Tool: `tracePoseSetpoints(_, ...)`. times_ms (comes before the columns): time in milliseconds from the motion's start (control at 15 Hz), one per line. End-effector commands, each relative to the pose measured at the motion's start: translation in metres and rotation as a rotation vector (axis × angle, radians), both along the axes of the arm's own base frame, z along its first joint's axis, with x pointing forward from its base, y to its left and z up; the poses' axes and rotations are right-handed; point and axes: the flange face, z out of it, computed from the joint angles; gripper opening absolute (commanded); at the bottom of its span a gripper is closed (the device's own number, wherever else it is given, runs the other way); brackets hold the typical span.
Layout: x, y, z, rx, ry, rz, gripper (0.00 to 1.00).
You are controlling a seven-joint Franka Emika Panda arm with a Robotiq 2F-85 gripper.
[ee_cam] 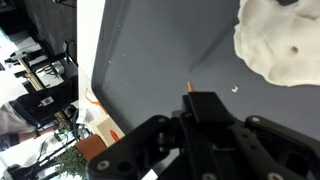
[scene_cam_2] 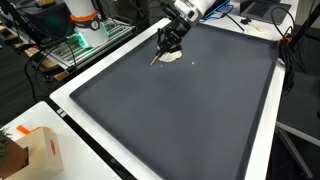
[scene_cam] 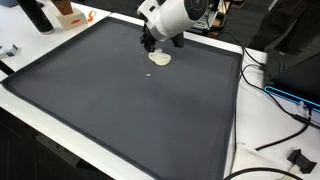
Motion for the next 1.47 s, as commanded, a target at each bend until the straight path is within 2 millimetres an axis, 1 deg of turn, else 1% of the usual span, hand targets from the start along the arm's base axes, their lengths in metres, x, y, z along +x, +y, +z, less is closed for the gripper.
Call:
tracePoseSetpoints(0, -0.003, 0.003, -0.005, -0.022, 0.025, 0.049, 0.03)
tracePoseSetpoints(800, -0.008, 0.018, -0.012, -0.032, 0.064, 0.155, 0.03)
tracePoseSetpoints(1400, -0.013, 0.029, -0.007, -0.002, 0.108, 0.279, 0.03)
